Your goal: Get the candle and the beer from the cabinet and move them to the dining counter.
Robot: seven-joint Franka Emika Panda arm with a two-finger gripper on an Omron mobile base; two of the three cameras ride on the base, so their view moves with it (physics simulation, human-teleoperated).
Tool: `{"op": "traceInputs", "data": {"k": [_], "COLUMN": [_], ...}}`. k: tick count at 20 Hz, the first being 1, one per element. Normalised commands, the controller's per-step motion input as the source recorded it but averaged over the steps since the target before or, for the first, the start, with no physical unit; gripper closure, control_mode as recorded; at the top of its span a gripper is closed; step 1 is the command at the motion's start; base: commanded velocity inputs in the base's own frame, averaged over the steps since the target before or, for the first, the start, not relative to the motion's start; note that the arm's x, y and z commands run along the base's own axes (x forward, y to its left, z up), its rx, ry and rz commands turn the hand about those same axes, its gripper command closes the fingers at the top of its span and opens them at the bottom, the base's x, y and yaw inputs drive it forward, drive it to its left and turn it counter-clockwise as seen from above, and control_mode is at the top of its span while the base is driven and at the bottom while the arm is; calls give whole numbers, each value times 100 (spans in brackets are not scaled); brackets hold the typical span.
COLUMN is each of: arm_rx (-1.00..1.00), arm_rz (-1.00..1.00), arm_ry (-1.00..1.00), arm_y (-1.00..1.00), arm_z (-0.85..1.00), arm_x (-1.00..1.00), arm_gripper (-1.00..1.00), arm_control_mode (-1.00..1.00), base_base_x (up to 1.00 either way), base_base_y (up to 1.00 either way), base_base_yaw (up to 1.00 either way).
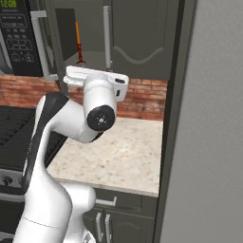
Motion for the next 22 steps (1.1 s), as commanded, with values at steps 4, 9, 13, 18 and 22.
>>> {"op": "traceInputs", "data": {"k": [4,9,13,18,22], "arm_rx": [36,29,17,8,7], "arm_rz": [0,-1,2,3,1], "arm_ry": [42,42,32,18,11], "arm_y": [-2,0,2,23,57], "arm_z": [0,0,-21,-37,-31], "arm_x": [53,35,9,0,3], "arm_gripper": [-100,-100,-100,-100,-100], "arm_control_mode": [-100,-100,-100,-100,-100], "base_base_x": [0,0,0,0,0], "base_base_y": [0,0,0,0,0], "base_base_yaw": [0,0,0,0,0]}}
